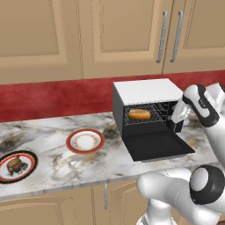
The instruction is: Open the toaster oven door. Place the hotdog bun on the bottom rack in the toaster oven and place the chicken drumstick on the top rack.
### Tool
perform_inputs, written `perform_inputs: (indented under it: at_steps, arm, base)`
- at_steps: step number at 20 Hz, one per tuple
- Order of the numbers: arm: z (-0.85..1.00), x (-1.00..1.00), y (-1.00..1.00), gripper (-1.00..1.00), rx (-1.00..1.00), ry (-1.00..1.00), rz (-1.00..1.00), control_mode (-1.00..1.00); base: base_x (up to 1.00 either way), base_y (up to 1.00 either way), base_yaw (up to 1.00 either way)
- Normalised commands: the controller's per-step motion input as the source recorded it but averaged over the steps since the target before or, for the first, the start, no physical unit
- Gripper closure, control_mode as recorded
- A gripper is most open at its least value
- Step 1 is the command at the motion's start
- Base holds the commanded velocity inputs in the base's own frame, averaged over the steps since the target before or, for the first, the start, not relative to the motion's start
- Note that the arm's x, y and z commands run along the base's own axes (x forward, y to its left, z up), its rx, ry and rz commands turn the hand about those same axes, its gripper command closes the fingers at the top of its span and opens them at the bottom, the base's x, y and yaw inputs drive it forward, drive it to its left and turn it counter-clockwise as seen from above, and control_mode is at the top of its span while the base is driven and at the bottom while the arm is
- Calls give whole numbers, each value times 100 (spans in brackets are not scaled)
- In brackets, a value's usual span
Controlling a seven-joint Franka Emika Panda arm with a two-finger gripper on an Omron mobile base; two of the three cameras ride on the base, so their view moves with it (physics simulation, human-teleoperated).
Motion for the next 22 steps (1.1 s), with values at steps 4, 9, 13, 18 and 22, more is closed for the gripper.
perform_inputs:
  at_steps: [4,9,13,18,22]
  arm:
    - [0,0,-11,-100,17,-22,0,-100]
    - [5,10,-2,-100,12,-20,0,-100]
    - [-2,4,0,-100,11,-23,0,-100]
    - [-4,8,0,-100,10,-19,0,-100]
    - [-10,21,8,-100,6,-6,0,-100]
  base:
    - [0,0,0]
    - [0,0,0]
    - [0,0,0]
    - [0,0,0]
    - [0,0,0]
